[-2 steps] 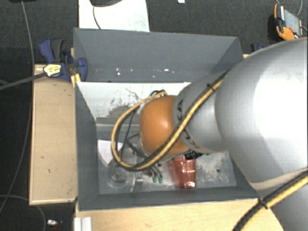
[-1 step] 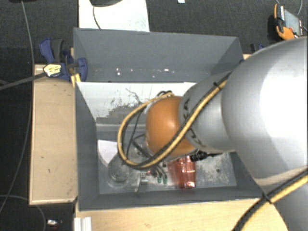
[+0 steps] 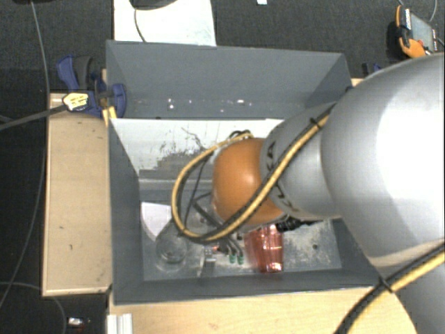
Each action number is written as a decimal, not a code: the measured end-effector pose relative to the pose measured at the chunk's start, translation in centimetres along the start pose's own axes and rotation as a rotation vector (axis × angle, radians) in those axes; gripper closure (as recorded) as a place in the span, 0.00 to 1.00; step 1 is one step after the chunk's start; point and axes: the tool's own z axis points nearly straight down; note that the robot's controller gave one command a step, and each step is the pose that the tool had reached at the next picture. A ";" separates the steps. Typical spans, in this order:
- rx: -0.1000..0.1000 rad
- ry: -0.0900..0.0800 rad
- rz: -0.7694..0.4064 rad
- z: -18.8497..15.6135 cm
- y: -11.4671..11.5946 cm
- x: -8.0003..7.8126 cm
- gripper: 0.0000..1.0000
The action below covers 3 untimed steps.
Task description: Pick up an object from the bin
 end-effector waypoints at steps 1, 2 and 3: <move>-0.001 0.001 -0.382 -10.6 1.5 -3.4 0.00; -0.001 0.004 -0.207 -13.4 -0.9 -2.0 0.00; -0.005 -0.010 -0.336 -5.8 4.3 -2.0 0.00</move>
Offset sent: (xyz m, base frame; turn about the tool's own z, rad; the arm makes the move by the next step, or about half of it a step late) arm 0.0083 -0.0223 0.1380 -0.1171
